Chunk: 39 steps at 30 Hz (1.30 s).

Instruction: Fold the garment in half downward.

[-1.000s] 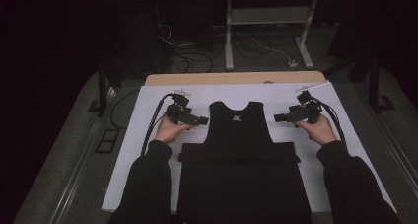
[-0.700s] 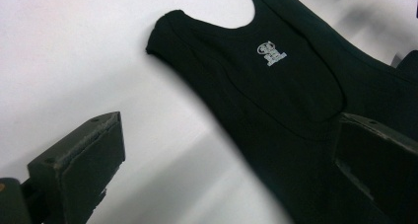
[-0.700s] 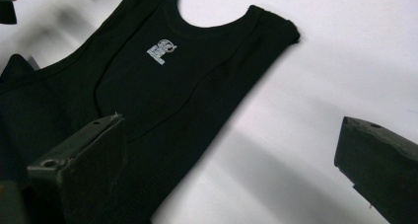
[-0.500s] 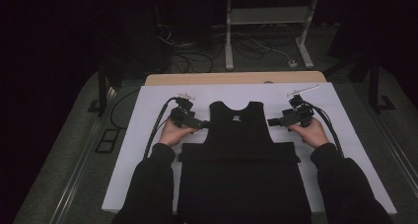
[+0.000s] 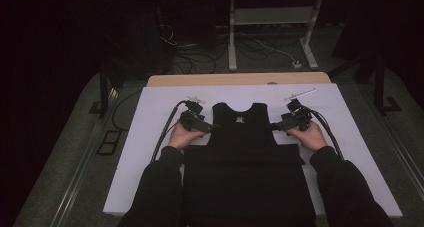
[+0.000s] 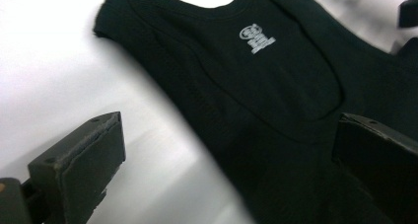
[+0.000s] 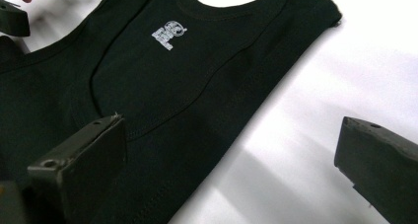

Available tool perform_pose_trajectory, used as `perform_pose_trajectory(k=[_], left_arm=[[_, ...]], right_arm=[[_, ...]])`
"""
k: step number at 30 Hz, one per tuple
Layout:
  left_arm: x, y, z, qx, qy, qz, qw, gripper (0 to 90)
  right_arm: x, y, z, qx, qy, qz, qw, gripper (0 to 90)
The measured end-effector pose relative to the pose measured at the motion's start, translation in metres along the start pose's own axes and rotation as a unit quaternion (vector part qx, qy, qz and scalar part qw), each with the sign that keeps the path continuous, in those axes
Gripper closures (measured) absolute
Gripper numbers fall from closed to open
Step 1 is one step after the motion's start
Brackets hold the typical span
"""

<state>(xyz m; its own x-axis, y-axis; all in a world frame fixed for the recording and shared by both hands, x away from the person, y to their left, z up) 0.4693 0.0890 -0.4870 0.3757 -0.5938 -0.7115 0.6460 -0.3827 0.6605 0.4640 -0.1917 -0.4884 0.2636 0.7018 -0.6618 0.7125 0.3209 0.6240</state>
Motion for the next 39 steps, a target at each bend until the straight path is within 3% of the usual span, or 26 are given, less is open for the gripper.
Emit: perform_pose_trajectory(k=[8, 16, 20, 29, 36, 39], left_arm=[[0.009, 0.0, 0.001, 0.01, 0.008, -0.015, 0.9998, 0.0], [0.014, 0.003, 0.002, 0.016, 0.017, -0.017, 0.9996, 5.3], [0.015, 0.003, 0.001, 0.018, 0.029, -0.012, 0.9994, 13.7], [0.016, 0.005, 0.0, 0.019, 0.048, -0.008, 0.9987, 30.0], [0.017, 0.005, 0.003, 0.027, 0.048, -0.006, 0.9985, 43.7], [0.018, 0.004, 0.004, 0.027, 0.04, -0.005, 0.9988, 55.4]], right_arm=[[0.006, 0.001, -0.002, 0.0, 0.0, -0.004, 1.0, 0.5], [0.013, 0.004, -0.004, -0.006, -0.001, -0.006, 1.0, 10.5], [0.017, 0.005, -0.004, -0.01, -0.003, -0.008, 0.9999, 13.7], [0.027, 0.007, -0.006, -0.029, -0.031, -0.017, 0.9989, 19.4], [0.03, 0.009, -0.009, -0.039, -0.049, -0.011, 0.998, 36.6], [0.03, 0.009, -0.01, -0.036, -0.047, -0.008, 0.9982, 45.0]])
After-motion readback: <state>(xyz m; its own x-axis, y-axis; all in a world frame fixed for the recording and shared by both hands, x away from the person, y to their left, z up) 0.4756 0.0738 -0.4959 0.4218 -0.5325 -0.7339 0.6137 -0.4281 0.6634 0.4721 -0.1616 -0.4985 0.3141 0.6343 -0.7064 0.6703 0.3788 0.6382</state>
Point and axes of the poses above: each handheld gripper's, and its own axes: x roughly forward along the jaws, y roughly out of its top, z roughly to its right, the point moved 7 cm from there along x, roughly forward along the jaws, and after that the axes turned 7 degrees about y, right-handed, at the moved point
